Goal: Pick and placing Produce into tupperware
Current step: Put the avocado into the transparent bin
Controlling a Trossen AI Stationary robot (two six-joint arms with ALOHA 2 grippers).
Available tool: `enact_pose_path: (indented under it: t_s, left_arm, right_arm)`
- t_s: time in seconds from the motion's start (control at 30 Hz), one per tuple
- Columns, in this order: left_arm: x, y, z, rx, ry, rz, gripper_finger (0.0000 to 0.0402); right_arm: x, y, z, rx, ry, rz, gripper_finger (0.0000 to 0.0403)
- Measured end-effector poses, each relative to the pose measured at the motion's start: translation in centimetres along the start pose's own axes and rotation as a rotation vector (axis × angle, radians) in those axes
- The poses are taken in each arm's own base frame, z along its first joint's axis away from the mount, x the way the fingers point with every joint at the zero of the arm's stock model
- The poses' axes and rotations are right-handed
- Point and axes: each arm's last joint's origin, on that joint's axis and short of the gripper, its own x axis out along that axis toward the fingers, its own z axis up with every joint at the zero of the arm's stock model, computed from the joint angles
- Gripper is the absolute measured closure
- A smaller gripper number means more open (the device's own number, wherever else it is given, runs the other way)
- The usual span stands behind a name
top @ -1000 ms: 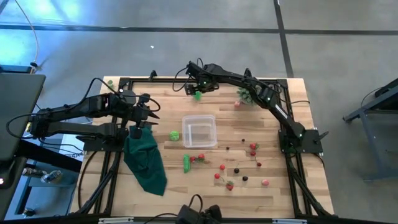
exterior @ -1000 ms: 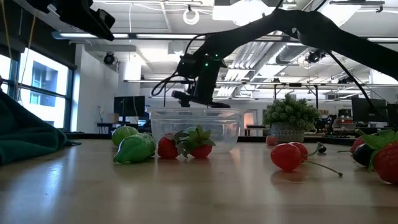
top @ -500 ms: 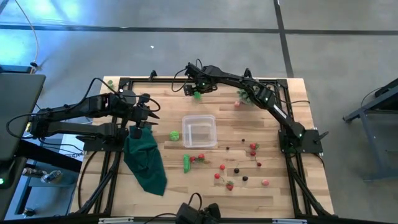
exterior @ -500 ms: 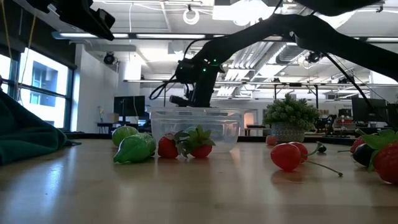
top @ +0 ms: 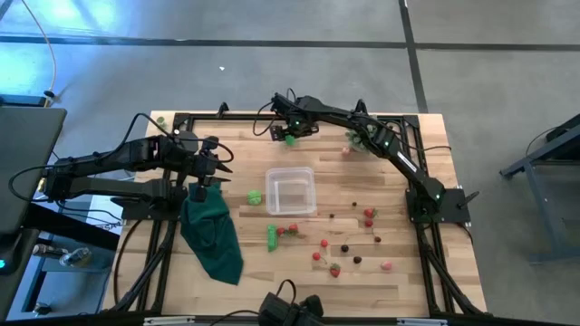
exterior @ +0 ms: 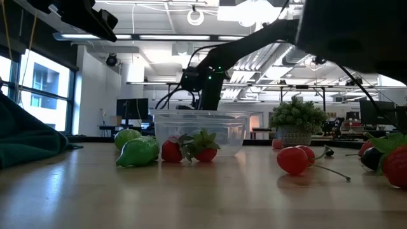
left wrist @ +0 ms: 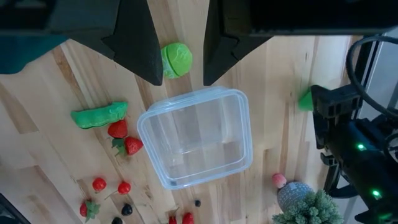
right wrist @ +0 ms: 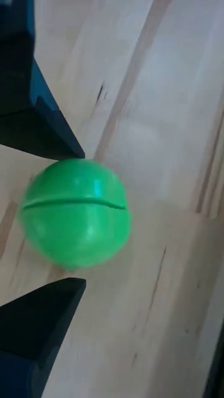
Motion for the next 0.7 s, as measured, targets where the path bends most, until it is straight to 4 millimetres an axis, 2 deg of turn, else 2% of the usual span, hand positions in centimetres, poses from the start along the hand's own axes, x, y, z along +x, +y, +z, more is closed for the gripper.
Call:
enact_pose_path:
  t_s: [0.4, 0.7]
  left_arm:
    - [0.0, 0.0, 0.0, 0.0, 0.0, 0.0, 0.0295]
    - [0.0, 0.0, 0.0, 0.0, 0.0, 0.0, 0.0295]
  right_arm:
    - [0.04, -0.11, 0.26, -0.019, -0.005, 0.012, 0.0096]
    - [0.04, -0.47, 0.33, -0.024, 0.013, 0.003, 0.0141]
